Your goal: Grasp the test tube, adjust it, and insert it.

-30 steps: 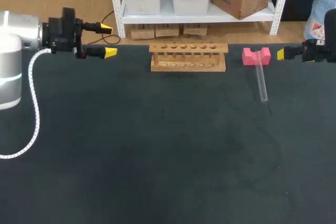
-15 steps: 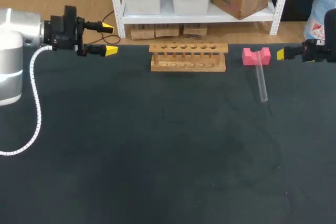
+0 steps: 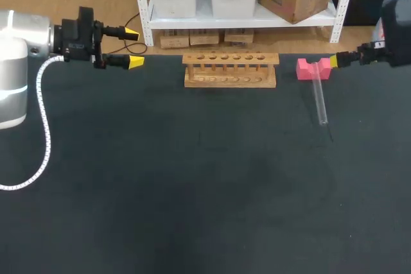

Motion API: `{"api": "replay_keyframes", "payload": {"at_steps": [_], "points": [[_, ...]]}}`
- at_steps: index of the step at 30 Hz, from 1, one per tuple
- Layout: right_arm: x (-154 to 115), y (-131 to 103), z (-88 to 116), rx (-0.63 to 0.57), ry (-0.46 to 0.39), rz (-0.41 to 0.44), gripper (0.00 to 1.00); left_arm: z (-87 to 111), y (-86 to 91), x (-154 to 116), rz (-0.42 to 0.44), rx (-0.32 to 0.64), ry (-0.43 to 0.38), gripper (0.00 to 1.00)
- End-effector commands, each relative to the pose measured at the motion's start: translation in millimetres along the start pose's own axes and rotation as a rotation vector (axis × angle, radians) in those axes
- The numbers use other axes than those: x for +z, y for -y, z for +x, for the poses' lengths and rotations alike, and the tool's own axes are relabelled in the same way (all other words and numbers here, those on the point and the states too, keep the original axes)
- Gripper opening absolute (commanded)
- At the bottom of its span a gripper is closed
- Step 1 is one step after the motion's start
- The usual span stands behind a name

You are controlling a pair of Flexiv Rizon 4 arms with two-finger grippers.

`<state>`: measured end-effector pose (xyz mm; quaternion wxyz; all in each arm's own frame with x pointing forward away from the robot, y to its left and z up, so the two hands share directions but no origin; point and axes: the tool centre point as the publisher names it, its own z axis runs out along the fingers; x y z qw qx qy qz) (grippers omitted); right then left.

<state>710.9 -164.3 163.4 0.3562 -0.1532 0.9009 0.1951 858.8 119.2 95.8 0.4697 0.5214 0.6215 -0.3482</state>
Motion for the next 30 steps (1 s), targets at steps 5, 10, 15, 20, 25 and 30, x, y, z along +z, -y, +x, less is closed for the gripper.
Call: {"api": "replay_keyframes", "payload": {"at_steps": [5,10,15,20,25,30], "points": [[21,-11,1,0.053,0.034,0.695,1.0,0.2,1.4,0,-0.003,0.001,0.001,1.0],[28,-2,-3,0.072,0.058,0.8,1.0,0.2,1.4,0,-0.003,0.001,0.001,1.0],[40,9,-3,0.05,0.024,0.837,1.0,0.2,1.4,0,-0.003,0.001,0.001,1.0],[52,22,5,0.025,-0.016,0.905,1.0,0.2,1.4,0,-0.003,0.001,0.001,1.0],[64,31,11,0.043,-0.037,0.943,1.0,0.2,1.4,0,-0.003,0.001,0.001,1.0],[80,33,16,0.053,-0.047,0.964,1.0,0.2,1.4,0,-0.003,0.001,0.001,1.0]]}}
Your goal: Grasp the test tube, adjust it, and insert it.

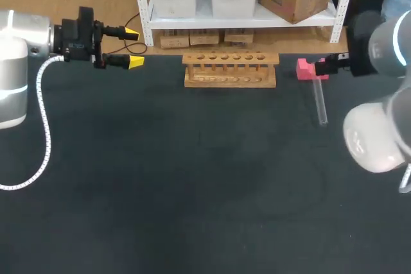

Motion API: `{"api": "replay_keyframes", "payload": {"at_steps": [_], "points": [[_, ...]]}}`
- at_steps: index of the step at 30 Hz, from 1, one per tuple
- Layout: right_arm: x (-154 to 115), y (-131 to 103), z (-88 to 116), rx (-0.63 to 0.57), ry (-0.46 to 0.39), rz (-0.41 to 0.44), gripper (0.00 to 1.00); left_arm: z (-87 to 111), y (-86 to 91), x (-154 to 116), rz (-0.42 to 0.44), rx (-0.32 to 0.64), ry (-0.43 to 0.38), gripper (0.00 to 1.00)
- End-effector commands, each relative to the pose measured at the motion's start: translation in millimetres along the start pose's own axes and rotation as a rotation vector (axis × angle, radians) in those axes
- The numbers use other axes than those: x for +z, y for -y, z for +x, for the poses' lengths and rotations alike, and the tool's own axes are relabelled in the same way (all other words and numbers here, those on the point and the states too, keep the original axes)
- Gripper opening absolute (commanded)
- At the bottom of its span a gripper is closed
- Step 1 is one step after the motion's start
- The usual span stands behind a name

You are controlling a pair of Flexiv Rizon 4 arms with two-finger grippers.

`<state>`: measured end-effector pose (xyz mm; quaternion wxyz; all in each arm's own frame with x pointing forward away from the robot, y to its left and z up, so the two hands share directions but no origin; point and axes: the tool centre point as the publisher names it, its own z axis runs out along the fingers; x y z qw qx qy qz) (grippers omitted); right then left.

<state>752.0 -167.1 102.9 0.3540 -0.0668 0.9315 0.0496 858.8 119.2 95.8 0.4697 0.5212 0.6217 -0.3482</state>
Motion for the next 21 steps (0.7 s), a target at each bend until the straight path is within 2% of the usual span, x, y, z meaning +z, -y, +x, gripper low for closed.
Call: {"api": "replay_keyframes", "payload": {"at_steps": [1,8,12,21], "points": [[18,-7,2,0.008,0.008,0.633,1.0,0.3,1.4,0,-0.003,0.001,0.001,1.0],[42,-14,6,-0.014,0.005,0.659,1.0,0.3,1.4,0,-0.003,0.001,0.001,1.0],[55,-15,5,-0.035,0.004,0.643,1.0,0.3,1.4,0,-0.003,0.001,0.001,1.0],[70,-6,4,0.008,-0.026,0.532,1.0,0.3,1.4,0,-0.003,0.001,0.001,1.0]]}}
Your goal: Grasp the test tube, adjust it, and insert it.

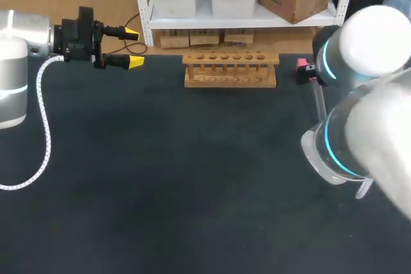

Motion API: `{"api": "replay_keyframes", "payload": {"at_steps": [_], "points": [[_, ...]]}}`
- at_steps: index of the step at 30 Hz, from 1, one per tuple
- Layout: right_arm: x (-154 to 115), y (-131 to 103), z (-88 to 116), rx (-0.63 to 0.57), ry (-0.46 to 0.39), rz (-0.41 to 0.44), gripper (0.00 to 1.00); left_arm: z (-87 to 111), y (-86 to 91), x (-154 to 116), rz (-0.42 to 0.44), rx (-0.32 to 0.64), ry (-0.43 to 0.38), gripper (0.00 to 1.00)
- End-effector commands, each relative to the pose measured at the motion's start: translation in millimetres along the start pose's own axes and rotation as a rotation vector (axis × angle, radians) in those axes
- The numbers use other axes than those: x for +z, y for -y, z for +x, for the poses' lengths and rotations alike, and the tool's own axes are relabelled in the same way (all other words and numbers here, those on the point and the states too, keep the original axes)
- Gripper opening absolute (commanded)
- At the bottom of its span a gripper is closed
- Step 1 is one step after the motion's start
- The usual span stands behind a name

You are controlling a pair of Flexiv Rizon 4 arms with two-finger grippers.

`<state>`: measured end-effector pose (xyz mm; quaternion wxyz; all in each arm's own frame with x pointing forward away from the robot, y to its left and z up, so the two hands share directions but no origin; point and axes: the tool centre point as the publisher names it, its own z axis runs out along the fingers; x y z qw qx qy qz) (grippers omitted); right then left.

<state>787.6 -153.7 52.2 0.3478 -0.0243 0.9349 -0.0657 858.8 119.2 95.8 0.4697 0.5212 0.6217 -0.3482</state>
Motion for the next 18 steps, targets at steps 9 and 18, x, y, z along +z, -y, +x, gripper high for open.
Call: {"api": "replay_keyframes", "payload": {"at_steps": [9,18], "points": [[18,-4,10,0.022,-0.019,0.157,1.0,0.3,1.4,0,-0.003,0.001,0.001,1.0],[27,-8,21,0.05,-0.029,-0.028,1.0,0.3,1.4,0,-0.003,0.001,0.001,1.0]]}}
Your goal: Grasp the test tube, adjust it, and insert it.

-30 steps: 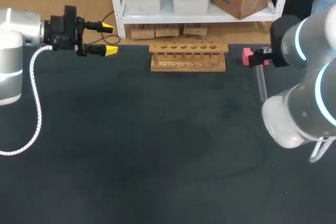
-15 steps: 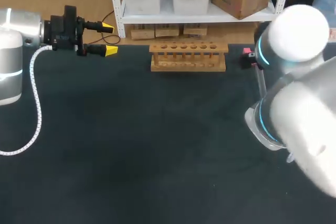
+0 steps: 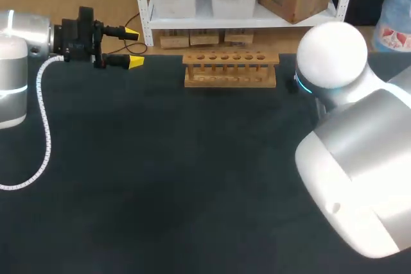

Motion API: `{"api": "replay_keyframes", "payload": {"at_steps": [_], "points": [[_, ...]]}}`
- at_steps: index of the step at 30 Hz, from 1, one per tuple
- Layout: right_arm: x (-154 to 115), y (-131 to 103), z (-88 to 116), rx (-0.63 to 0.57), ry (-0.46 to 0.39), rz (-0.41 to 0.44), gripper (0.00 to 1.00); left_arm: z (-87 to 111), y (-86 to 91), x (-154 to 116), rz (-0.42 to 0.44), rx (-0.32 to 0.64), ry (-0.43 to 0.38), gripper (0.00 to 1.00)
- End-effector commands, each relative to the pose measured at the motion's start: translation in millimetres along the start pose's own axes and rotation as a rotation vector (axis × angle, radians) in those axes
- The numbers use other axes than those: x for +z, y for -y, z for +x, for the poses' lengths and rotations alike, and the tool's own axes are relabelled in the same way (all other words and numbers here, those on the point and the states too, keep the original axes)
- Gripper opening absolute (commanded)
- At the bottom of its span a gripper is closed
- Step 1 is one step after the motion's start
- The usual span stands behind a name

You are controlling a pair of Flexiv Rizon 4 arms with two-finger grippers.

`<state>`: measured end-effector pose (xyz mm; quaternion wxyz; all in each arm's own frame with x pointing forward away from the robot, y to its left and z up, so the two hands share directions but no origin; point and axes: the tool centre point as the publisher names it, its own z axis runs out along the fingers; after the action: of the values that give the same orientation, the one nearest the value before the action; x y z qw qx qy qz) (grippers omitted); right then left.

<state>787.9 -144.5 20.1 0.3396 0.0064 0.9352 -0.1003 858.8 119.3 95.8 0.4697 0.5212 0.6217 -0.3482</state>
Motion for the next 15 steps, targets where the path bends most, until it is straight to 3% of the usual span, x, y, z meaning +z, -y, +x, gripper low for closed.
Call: {"api": "replay_keyframes", "payload": {"at_steps": [1,15], "points": [[5.4,5.6,1.5,0.012,-0.015,-0.131,1.0,0.2,1.4,-0.3,-0.003,0.001,0.001,1.0],[15.3,4.6,7.2,0.005,-0.059,-0.185,1.0,0.2,1.4,-0.3,-0.003,0.001,0.001,1.0]]}}
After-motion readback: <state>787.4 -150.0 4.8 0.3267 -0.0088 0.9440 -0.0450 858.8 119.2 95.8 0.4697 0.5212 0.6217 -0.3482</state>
